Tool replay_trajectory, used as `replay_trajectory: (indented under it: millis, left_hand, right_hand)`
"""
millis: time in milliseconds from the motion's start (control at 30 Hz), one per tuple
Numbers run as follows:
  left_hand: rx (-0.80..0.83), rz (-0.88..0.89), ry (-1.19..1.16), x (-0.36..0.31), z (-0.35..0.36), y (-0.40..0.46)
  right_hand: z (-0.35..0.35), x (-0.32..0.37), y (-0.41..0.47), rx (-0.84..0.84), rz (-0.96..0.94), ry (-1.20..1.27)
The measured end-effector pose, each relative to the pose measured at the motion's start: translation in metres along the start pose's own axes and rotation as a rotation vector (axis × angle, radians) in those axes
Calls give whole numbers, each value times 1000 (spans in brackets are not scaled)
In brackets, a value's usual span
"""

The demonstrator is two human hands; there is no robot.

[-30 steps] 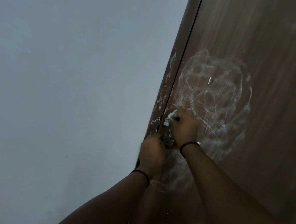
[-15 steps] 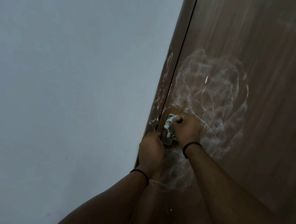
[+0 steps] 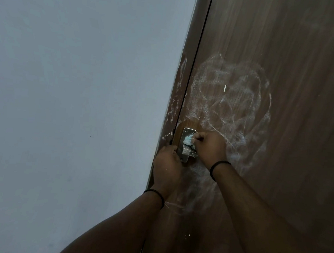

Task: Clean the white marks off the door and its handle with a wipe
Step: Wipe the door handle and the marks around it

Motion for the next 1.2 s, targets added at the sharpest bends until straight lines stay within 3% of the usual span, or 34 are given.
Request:
replay_trajectory:
  millis: [200,400,600,700,800,933,1067,1200]
  left_hand:
    - [-55,-49,-10,0,2,2]
    - [-83,-57,-16,2,8,-2]
    - [-83,-60,-16,10,6,-2]
    - [-88,-53,-14,8,6,-3]
    - [-101,-58,-17,7,6,-1]
    - [-101,-66,-16,7,5,4]
    - [-111,-30,-21,7,5,7]
    - [-91,47,-29,5,8,8]
  right_hand:
    - [-1,-3,2,100,30,-59]
    - [-6,7,1,-136,94,145]
    - [1,2,8,86,218,-9]
    - [-3,10,15,43,260,5]
    - [-4,16,7,-136,166,84]
    - [1,13,4,-139,58,167]
    - [7,21,4,-202,-207,-19]
    - [11,30,8,-81,-498,-269]
Point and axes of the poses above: each hand's wrist, its own y-axis towards the middle knuckle, its own z-axis out of the palm, x = y × z, the point moved 2 cm from there along y, towards the middle knuckle, and after that the axes turned 13 degrees about z, right-handed, at the moved point
